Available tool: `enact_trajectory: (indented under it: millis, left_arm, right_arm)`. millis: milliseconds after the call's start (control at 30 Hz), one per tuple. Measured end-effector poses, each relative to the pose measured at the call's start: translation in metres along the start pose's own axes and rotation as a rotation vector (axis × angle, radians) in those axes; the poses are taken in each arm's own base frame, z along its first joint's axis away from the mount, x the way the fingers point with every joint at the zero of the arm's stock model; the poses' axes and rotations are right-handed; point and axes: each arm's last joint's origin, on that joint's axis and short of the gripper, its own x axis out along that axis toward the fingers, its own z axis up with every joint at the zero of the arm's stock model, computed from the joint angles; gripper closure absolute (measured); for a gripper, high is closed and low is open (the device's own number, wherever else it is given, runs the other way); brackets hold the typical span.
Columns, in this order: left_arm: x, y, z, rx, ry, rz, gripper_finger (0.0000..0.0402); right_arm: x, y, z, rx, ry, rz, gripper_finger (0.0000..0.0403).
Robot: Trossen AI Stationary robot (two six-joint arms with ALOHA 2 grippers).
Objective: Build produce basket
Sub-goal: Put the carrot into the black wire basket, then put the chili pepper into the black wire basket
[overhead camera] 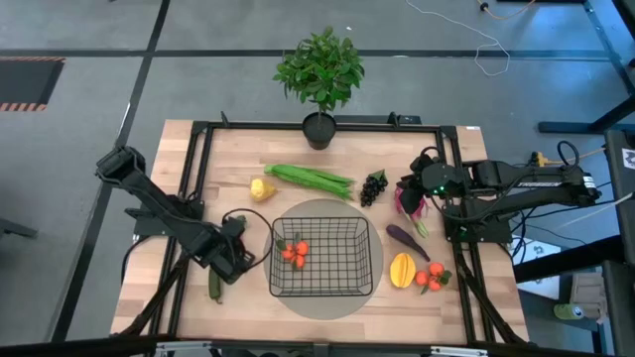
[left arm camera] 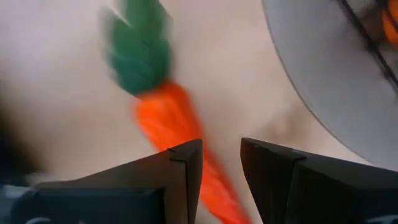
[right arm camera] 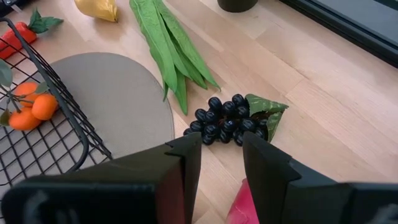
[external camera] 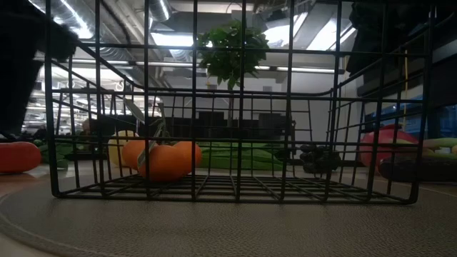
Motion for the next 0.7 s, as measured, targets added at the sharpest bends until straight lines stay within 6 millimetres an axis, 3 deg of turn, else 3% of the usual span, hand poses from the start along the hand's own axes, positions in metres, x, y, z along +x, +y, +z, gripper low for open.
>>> enact_trajectory:
  millis: [233,700]
  left_arm:
    - [0.023,0.006,-0.010,-0.022,0.073,-0.081,0.0303]
    - [0.000,-0.013,-0.008,0.117,0.147,-0.146,0.0303]
  right_arm:
    - [0.000,0.000,0.000,-0.002,0.000,0.000,0.0293]
    - [0.000,0.000,0.000,0.000,0.000,0.000,0.0293]
